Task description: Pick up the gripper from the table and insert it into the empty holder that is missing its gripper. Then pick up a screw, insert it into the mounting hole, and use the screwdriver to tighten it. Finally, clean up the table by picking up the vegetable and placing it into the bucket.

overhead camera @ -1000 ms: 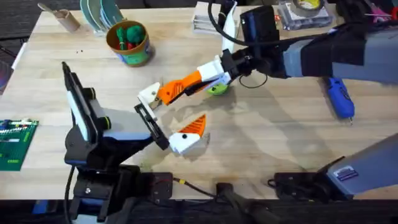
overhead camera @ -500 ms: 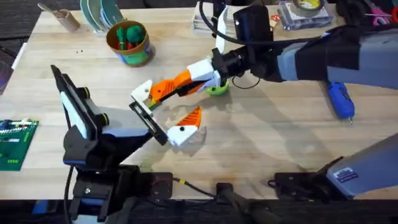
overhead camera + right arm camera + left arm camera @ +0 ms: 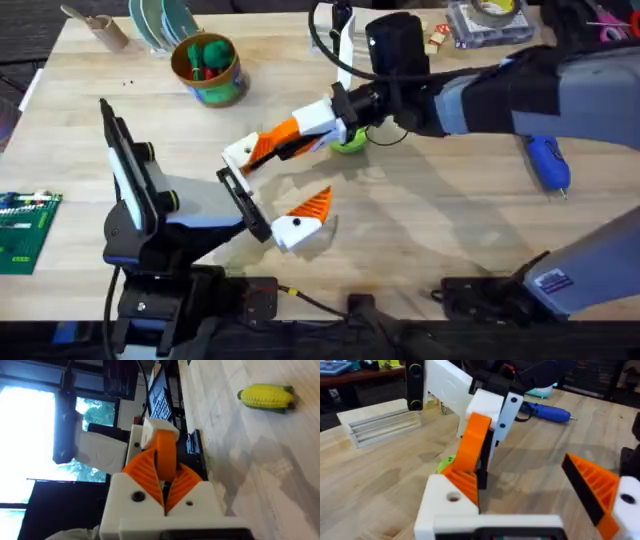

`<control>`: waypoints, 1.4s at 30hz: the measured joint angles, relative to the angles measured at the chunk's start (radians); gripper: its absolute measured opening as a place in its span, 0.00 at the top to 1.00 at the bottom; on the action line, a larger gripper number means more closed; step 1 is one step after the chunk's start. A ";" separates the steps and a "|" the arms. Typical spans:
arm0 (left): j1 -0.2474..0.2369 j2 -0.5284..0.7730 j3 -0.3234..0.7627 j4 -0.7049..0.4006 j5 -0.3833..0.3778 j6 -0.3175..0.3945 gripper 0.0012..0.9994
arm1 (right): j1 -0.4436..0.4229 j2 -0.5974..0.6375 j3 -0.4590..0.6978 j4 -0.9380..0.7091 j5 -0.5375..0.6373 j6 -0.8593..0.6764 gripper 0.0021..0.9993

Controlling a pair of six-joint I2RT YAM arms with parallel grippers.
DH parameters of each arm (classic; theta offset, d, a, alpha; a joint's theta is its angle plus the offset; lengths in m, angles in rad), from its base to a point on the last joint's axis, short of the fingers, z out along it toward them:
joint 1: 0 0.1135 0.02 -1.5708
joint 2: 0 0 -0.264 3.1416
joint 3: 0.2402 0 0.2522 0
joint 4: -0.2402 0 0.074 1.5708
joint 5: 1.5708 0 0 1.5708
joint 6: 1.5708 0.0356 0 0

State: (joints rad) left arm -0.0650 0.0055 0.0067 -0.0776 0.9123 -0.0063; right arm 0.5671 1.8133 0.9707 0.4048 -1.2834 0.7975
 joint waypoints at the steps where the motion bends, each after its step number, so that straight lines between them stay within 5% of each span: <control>1: 0.002 0.000 0.000 0.000 -0.002 0.003 0.01 | 0.002 0.000 0.000 0.010 0.005 0.001 0.99; 34: 0.010 0.000 0.000 0.002 -0.026 0.006 0.01 | 0.022 0.000 0.000 0.038 0.060 0.004 0.99; 42: 0.010 0.000 0.000 0.002 -0.019 0.010 0.01 | 0.022 0.000 0.000 0.037 0.051 0.006 0.79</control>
State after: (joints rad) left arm -0.0551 0.0055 0.0063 -0.0753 0.8934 0.0036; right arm 0.5888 1.8133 0.9707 0.4414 -1.2328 0.8038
